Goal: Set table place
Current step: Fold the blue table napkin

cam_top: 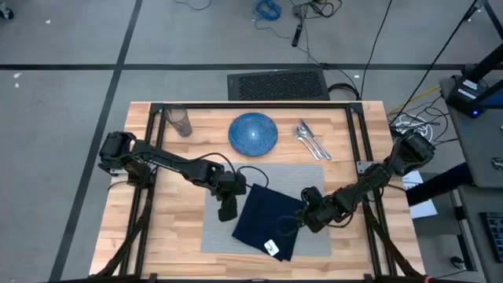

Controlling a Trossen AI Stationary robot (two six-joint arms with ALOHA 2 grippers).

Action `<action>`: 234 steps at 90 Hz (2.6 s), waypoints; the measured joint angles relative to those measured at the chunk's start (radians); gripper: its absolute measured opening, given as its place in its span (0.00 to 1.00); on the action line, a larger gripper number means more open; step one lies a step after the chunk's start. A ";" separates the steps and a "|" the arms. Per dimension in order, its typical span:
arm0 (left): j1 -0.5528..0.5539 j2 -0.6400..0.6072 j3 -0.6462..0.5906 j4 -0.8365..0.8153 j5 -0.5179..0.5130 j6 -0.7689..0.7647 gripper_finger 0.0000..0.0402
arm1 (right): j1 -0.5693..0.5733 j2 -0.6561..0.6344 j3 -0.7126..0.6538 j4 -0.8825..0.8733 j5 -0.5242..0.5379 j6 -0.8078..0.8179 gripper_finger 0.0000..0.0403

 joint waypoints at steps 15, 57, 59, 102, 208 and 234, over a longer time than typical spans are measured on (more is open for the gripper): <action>0.000 0.000 0.000 0.001 0.000 0.000 0.28 | -0.004 0.000 -0.016 0.030 -0.005 -0.005 0.35; 0.000 0.000 0.000 0.000 0.002 0.001 0.28 | 0.001 -0.002 -0.026 0.076 -0.007 -0.024 0.02; 0.000 0.000 0.000 0.000 0.002 0.001 0.28 | 0.001 -0.003 -0.026 0.082 -0.007 -0.025 0.01; 0.000 0.000 0.000 0.000 0.004 0.000 0.28 | 0.000 -0.152 -0.026 -0.013 0.032 -0.046 0.00; 0.000 0.000 0.000 0.001 0.003 0.000 0.28 | -0.128 -0.156 -0.025 -0.141 -0.030 -0.186 0.15; 0.000 0.000 0.000 0.018 0.003 -0.001 0.28 | -0.126 -0.156 -0.025 -0.106 -0.026 -0.182 0.40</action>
